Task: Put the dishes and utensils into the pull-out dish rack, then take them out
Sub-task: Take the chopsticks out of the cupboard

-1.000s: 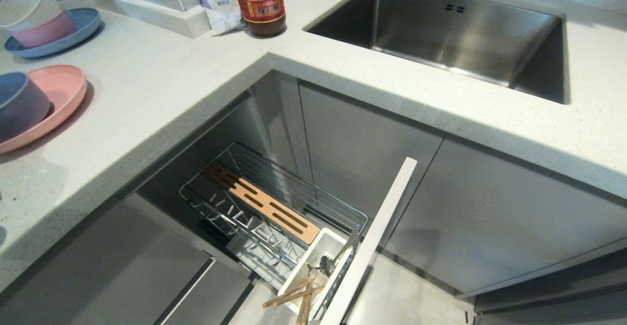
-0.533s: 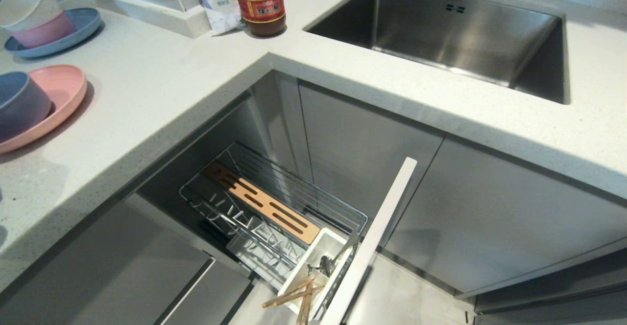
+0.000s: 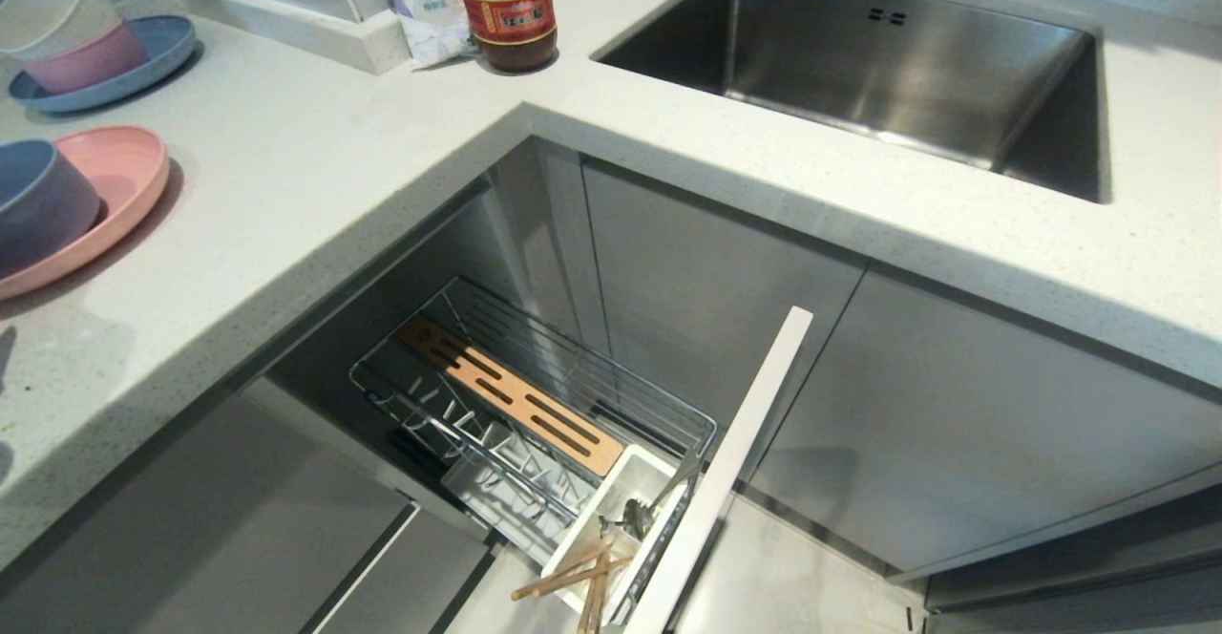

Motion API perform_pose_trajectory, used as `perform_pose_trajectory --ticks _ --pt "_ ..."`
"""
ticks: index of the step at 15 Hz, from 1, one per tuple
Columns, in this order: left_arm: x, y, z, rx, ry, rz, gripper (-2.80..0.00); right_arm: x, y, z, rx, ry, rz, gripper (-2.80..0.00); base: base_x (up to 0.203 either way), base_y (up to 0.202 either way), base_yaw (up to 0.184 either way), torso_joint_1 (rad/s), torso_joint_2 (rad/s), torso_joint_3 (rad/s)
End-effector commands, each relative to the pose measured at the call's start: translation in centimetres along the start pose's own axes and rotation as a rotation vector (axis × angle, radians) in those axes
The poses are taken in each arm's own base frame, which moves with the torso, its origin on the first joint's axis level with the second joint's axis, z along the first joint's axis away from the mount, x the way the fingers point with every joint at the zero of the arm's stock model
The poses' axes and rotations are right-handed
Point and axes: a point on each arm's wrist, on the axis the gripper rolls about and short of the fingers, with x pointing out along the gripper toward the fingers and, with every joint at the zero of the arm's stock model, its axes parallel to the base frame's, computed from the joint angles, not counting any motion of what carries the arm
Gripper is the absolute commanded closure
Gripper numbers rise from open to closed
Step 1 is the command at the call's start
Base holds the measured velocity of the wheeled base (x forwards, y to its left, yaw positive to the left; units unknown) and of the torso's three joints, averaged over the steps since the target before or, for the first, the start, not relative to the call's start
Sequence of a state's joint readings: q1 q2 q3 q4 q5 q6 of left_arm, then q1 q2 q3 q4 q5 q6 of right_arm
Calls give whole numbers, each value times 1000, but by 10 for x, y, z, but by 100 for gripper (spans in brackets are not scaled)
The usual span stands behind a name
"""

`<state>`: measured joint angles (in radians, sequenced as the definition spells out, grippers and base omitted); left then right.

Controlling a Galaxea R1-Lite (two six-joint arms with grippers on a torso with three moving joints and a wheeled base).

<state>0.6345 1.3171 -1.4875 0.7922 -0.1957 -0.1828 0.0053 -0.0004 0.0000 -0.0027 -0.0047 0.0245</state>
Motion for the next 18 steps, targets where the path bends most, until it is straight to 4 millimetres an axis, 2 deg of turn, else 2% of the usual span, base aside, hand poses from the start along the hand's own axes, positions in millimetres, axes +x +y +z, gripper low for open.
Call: perform_pose_trajectory --ticks 1,3,6,7,10,14,16,18 --pt "-8 -1 -2 1 -16 -1 -280 0 0 -1 0 -1 0 0 0 0 0 0 0 0" --pt "-20 -2 -6 4 -50 2 -280 0 0 0 0 -3 0 0 0 0 0 0 0 0" --pt "-50 -6 -12 16 -147 6 -280 0 0 0 0 -3 0 0 0 0 0 0 0 0" --pt "-61 -8 -14 28 -215 5 0 0 0 -1 0 -1 1 0 0 0 0 0 0 0" --pt "-89 -17 -4 76 -489 5 0 0 0 0 0 -3 1 0 0 0 0 0 0 0" --pt "-132 -40 19 110 -742 -168 0 0 0 -1 0 -2 0 0 0 0 0 0 0 0" --pt "-136 -50 22 78 -741 -287 0 0 0 0 0 -3 1 0 0 0 0 0 0 0" --pt "-128 -61 18 -13 -661 -408 0 0 0 0 0 -3 1 0 0 0 0 0 0 0"
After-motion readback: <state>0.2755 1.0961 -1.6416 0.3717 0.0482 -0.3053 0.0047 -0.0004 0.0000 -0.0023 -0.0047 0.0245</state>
